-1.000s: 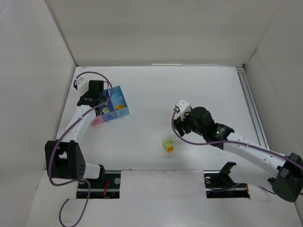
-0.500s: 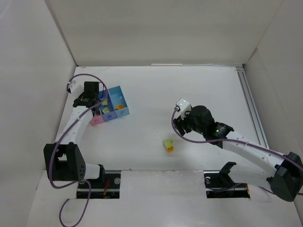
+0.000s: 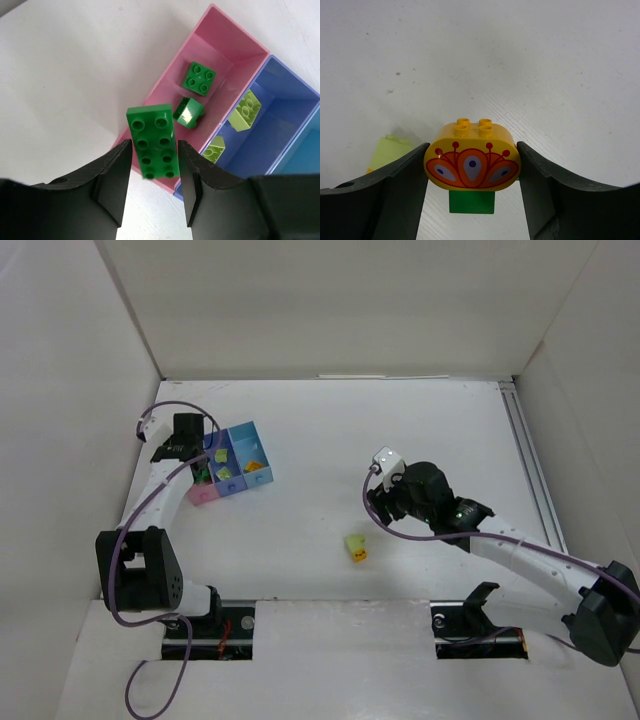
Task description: Sort the legos into containers by color
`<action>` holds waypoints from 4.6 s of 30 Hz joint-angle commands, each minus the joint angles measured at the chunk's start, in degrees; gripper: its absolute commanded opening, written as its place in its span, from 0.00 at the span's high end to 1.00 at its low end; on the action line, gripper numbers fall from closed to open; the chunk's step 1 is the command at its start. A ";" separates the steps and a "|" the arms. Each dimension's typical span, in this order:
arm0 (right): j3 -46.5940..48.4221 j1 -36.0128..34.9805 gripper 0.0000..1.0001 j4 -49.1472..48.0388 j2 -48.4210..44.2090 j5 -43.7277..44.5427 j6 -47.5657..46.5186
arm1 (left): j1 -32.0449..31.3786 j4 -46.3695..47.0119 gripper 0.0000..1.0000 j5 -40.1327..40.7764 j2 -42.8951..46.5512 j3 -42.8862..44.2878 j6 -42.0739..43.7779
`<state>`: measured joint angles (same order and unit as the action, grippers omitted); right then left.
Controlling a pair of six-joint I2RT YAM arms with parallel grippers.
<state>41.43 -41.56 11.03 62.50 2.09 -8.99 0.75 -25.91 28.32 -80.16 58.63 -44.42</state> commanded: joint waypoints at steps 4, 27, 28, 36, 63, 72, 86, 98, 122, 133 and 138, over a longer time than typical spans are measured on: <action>1.90 0.52 0.67 -3.12 -1.86 -0.24 -0.15 | 0.12 2.27 0.61 -1.24 0.00 1.31 2.67; 0.85 0.52 0.67 -3.12 -4.67 -6.29 -3.12 | -4.79 9.90 0.00 -17.21 11.59 -0.70 7.06; 0.85 0.52 0.67 -3.12 -5.19 -10.40 -3.83 | -5.41 11.57 0.00 -23.94 14.13 -1.41 8.03; 1.37 -0.71 0.69 -6.54 -6.25 -24.22 -10.59 | -21.90 25.81 0.00 -52.55 17.85 -7.13 16.47; 7.43 -5.37 0.70 -10.32 -3.61 -21.78 -15.88 | -37.23 34.70 0.16 -66.02 10.29 -8.71 15.77; 8.49 -5.90 0.70 -10.32 -1.50 -20.98 -15.88 | -37.23 37.77 0.67 -71.55 8.10 -9.24 14.63; 7.96 -7.57 0.68 -12.69 -3.08 -17.12 -18.16 | -37.23 36.28 0.42 -76.39 6.42 -6.17 14.72; 6.91 -7.57 0.67 -13.22 -3.79 -14.13 -18.16 | -37.23 36.28 0.77 -76.74 6.33 -5.63 14.19; 5.94 -7.57 0.09 -1.36 -10.73 -9.31 -15.79 | -36.61 35.67 0.93 -78.59 8.00 -5.02 16.39; 7.09 -7.57 0.16 -1.44 -6.51 -10.36 -15.79 | -36.61 36.19 0.93 -79.12 7.47 -5.02 16.39; 5.94 -7.57 0.20 -5.67 -7.04 -10.35 -15.18 | -36.61 36.19 0.93 -79.12 8.00 -5.02 16.39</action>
<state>46.44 -48.84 10.09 56.31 -8.54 -25.04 -35.94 7.90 -49.10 -74.61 51.51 -29.12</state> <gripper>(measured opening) 0.798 0.340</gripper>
